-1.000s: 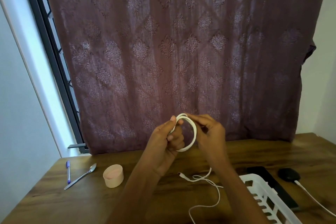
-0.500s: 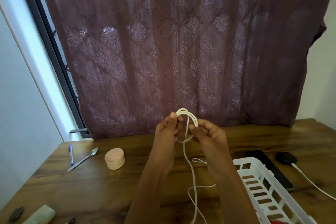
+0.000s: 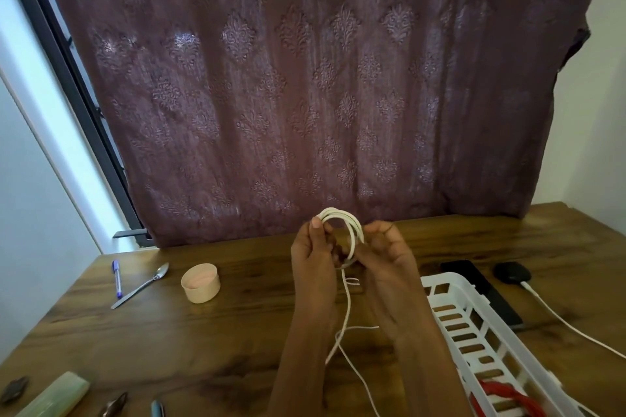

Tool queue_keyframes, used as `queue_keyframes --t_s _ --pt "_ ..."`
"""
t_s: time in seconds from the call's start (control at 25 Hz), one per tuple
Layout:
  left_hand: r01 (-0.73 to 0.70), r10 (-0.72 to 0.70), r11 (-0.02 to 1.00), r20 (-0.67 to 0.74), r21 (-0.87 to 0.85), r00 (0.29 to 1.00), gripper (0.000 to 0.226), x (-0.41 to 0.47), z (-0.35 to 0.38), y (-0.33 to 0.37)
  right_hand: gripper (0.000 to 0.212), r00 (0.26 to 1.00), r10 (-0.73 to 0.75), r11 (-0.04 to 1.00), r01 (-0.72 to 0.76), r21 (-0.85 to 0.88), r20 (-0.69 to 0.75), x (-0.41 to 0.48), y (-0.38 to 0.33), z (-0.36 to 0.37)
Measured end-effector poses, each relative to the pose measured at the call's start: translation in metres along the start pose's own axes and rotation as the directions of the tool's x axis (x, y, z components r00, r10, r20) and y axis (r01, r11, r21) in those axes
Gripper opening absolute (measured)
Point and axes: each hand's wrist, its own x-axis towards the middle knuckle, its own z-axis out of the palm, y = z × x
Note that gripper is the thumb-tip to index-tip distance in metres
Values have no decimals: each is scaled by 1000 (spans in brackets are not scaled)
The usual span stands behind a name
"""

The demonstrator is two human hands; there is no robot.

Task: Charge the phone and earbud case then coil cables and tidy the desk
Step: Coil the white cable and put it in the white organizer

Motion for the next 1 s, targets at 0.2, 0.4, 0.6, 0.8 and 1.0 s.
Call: queue_keyframes --t_s 0.2,0.4,0.6,0.8,1.0 --pt "-73 74 997 -74 21 994 31 -2 4 0 27 944 -322 773 217 -596 -74 1 -3 -1" --pt "-119 118 993 -88 -11 989 30 -3 4 -2 40 976 -210 779 133 -612 -55 -3 -5 3" --pt "-171 170 978 15 120 985 31 -1 -5 -3 30 990 -129 865 81 -495 -63 -2 -14 -3" --pt "-259 247 937 82 233 966 31 -2 -15 -5 32 977 -198 847 131 -515 -77 -4 -26 -12" --pt "-190 186 968 38 162 982 31 -5 -14 -6 4 845 -525 427 370 -825 107 -3 -27 -26"
